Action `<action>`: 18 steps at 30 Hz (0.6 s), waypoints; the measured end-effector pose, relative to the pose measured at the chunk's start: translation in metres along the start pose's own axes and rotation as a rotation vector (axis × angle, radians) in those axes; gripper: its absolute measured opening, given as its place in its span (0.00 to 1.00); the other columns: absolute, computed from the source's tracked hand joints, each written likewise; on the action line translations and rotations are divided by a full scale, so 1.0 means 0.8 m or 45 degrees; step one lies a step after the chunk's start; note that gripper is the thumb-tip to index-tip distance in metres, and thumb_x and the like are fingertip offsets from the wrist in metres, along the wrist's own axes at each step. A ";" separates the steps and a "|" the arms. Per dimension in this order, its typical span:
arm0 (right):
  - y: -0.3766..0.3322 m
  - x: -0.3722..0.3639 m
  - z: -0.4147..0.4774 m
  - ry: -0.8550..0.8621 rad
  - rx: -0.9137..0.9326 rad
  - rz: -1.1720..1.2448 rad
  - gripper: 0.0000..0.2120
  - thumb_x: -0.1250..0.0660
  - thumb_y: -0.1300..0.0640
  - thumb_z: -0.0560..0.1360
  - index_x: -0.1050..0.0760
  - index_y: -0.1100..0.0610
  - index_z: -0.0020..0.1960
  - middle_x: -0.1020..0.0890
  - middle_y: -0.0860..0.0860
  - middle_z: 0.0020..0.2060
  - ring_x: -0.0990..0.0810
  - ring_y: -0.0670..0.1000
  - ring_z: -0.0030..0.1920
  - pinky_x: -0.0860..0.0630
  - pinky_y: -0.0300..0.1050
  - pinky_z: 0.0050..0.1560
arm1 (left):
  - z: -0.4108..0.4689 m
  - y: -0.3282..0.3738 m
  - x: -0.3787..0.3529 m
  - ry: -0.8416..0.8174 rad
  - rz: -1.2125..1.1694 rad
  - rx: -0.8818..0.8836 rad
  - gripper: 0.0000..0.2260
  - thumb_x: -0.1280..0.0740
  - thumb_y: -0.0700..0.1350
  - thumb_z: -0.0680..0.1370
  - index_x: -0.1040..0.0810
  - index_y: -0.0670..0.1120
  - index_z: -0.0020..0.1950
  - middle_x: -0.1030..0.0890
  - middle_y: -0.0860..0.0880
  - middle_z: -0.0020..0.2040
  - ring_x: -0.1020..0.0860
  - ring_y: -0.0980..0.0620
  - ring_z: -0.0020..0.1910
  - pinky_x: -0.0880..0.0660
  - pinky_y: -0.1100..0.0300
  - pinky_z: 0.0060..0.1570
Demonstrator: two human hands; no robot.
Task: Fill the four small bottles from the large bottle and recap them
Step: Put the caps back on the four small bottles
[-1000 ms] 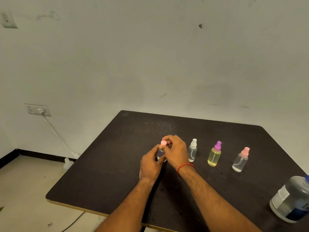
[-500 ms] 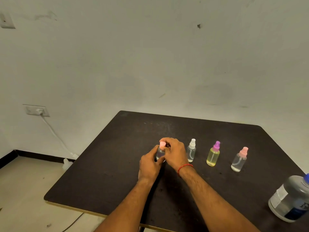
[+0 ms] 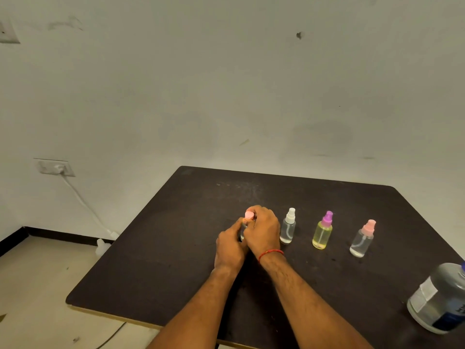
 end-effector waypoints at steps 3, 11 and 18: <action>0.004 0.002 0.005 0.025 -0.031 -0.021 0.08 0.31 0.66 0.69 0.21 0.56 0.46 0.20 0.50 0.40 0.24 0.50 0.45 0.24 0.45 0.46 | 0.003 0.004 -0.008 0.014 -0.011 0.025 0.10 0.37 0.43 0.82 0.20 0.55 0.44 0.19 0.51 0.33 0.25 0.58 0.32 0.24 0.57 0.34; 0.012 0.006 0.015 0.025 -0.055 -0.022 0.07 0.33 0.64 0.72 0.21 0.55 0.47 0.20 0.49 0.41 0.24 0.49 0.47 0.26 0.41 0.47 | 0.011 0.001 -0.019 -0.043 0.034 0.026 0.10 0.36 0.44 0.80 0.21 0.60 0.52 0.17 0.52 0.37 0.18 0.51 0.37 0.18 0.47 0.40; 0.014 0.007 0.013 0.003 0.007 -0.016 0.07 0.32 0.61 0.74 0.20 0.55 0.52 0.19 0.50 0.45 0.24 0.49 0.49 0.24 0.43 0.51 | 0.013 -0.002 -0.021 -0.034 0.059 -0.017 0.07 0.35 0.46 0.81 0.22 0.58 0.53 0.18 0.53 0.37 0.18 0.52 0.36 0.19 0.45 0.39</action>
Point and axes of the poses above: each hand's wrist, its own z-axis towards the middle knuckle, its own x-axis out of the back of the hand, y = z × x, the point moved 3 cm from there along z, towards the middle knuckle
